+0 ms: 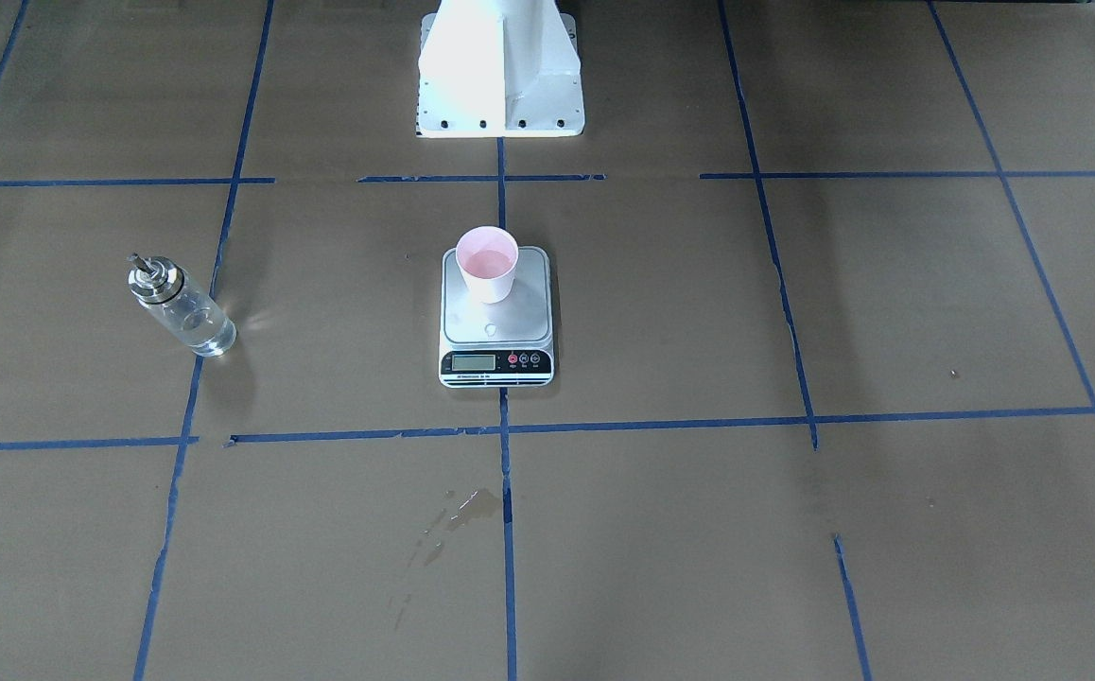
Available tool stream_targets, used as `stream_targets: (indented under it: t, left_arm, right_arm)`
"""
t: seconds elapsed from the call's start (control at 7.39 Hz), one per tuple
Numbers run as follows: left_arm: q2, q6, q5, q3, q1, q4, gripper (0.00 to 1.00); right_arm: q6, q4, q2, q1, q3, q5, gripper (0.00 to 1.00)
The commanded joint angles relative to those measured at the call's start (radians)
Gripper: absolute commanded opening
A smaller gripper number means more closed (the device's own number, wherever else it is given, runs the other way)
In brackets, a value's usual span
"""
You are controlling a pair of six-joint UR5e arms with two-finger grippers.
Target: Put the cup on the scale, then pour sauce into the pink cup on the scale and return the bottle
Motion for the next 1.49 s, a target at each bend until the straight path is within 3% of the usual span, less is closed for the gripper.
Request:
stream_targets:
  t: [0.0, 1.08, 1.35]
  left_arm:
    - [0.000, -0.026, -0.002, -0.004, 0.000, -0.003, 1.00]
    - [-0.001, -0.023, 0.000, -0.005, 0.000, -0.016, 1.00]
    - [0.000, -0.022, 0.000, -0.008, 0.000, -0.044, 1.00]
  right_arm:
    - [0.007, 0.000, 0.001, 0.003, 0.000, -0.005, 1.00]
    - [0.075, 0.002, 0.014, 0.004, 0.000, -0.039, 1.00]
    - [0.075, 0.088, 0.014, 0.004, -0.001, -0.041, 1.00]
